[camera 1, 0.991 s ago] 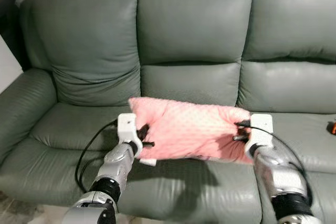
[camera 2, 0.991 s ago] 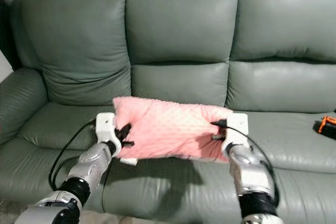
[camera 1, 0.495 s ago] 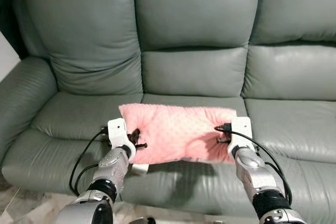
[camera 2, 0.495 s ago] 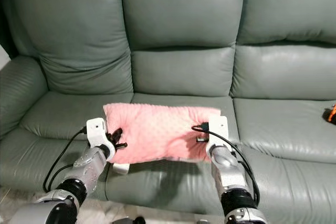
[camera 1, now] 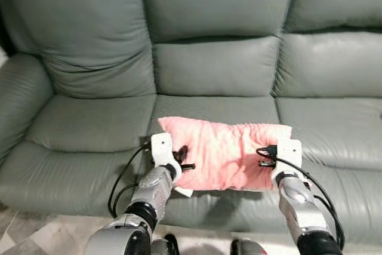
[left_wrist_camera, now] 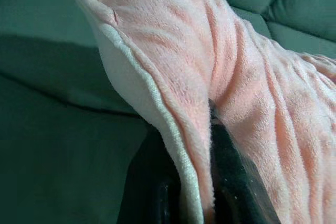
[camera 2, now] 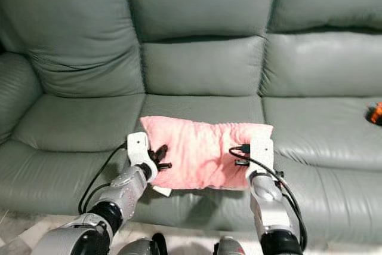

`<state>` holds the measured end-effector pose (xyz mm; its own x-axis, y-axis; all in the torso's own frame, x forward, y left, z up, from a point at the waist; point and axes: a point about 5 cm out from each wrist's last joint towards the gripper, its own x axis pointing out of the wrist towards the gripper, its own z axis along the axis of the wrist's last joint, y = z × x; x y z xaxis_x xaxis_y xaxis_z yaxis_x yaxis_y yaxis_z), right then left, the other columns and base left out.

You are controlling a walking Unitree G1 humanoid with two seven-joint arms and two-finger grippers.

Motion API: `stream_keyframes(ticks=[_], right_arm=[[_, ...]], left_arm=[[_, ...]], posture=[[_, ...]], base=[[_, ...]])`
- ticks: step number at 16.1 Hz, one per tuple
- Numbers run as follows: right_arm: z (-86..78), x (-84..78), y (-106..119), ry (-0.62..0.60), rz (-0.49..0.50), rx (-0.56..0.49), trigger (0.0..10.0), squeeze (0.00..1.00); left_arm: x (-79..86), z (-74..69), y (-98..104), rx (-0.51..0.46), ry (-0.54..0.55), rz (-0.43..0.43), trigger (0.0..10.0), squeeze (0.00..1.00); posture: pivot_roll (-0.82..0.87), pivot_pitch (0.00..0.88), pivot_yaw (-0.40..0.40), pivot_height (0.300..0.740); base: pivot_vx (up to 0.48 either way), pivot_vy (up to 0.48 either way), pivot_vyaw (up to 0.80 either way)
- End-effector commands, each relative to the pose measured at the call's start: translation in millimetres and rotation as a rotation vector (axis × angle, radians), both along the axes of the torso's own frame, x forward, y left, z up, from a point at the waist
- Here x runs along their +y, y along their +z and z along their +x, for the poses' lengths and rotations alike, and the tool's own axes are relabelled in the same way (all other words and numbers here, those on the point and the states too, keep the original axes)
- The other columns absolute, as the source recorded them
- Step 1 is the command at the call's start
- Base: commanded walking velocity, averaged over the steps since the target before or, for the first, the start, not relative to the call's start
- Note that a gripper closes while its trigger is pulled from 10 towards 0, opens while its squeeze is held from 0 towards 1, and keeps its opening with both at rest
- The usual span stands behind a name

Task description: Move the pillow to the sofa

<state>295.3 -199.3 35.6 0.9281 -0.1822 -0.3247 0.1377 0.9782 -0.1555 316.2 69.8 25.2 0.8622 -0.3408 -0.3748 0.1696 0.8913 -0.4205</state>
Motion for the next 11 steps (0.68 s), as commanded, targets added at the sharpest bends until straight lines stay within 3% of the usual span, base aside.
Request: stream_keyframes(ticks=[1,3,4,5,11], right_arm=[[-1.2,1.3,1.5,0.003,0.011,-0.023,10.0,0.00],[0.4,-1.8,4.0,-0.004,0.012,-0.037,10.0,0.00],[3.1,-1.5,6.6,0.006,0.048,-0.058,10.0,0.00],[4.6,-1.4,8.8,0.008,0.056,-0.072,10.0,1.00],[7.9,1.2,13.1,0.012,0.054,-0.095,10.0,1.00]], left_arm=[[-1.5,-1.8,-1.9,0.003,-0.013,0.012,10.0,0.00],[0.3,-0.1,-0.9,0.011,-0.002,0.001,10.0,0.00],[4.2,2.3,0.5,0.009,0.017,0.008,10.0,0.11],[7.0,4.0,1.7,0.006,0.031,0.014,10.0,1.00],[13.1,7.9,4.9,-0.013,0.052,0.051,10.0,1.00]], posture=[[-0.20,0.259,0.131,0.740],[-0.19,0.263,0.131,0.740],[-0.19,0.266,0.130,0.740],[-0.19,0.266,0.130,0.740],[-0.19,0.280,0.124,0.740]], base=[[0.000,0.000,0.00],[0.000,0.000,0.00],[0.000,0.000,0.00],[0.000,0.000,0.00],[0.000,0.000,0.00]])
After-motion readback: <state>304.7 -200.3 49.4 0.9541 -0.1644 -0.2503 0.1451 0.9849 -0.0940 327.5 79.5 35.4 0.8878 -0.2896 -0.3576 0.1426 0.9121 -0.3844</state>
